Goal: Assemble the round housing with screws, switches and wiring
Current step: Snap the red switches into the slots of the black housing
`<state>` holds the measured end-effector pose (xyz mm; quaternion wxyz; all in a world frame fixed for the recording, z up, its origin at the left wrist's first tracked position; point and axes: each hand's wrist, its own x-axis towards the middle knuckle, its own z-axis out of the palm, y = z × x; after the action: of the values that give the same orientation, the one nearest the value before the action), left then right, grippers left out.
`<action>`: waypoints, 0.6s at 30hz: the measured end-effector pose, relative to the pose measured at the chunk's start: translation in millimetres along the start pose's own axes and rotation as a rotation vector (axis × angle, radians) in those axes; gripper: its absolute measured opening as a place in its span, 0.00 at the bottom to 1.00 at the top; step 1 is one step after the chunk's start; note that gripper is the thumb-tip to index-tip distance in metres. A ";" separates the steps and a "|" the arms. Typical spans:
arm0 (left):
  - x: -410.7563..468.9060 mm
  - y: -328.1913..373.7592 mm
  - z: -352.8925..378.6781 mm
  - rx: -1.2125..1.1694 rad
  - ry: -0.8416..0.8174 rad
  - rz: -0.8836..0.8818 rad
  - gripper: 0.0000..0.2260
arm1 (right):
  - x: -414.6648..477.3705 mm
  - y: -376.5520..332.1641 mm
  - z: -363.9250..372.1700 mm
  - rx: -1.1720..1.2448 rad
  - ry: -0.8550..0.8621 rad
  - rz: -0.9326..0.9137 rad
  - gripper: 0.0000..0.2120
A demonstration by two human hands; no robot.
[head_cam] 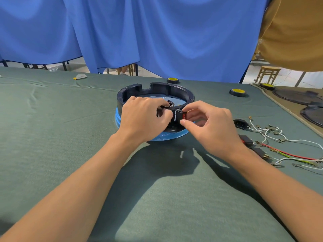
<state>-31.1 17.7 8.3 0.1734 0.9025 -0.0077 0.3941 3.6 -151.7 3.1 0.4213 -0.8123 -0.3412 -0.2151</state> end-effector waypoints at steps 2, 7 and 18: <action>-0.9 1.8 1.5 -0.034 0.005 -0.008 0.18 | -0.7 -0.3 4.1 -0.027 0.019 -0.037 0.09; -2.1 4.7 4.6 -0.033 0.018 -0.025 0.16 | -2.2 -0.8 11.2 -0.081 0.077 -0.091 0.08; -2.6 5.5 3.6 -0.059 0.005 -0.013 0.15 | -0.9 0.9 18.4 -0.115 0.090 -0.088 0.08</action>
<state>-31.2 11.1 5.8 0.2023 0.8962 -0.0130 0.3947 4.8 -137.0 -8.1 0.3792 -0.8088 -0.3445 -0.2889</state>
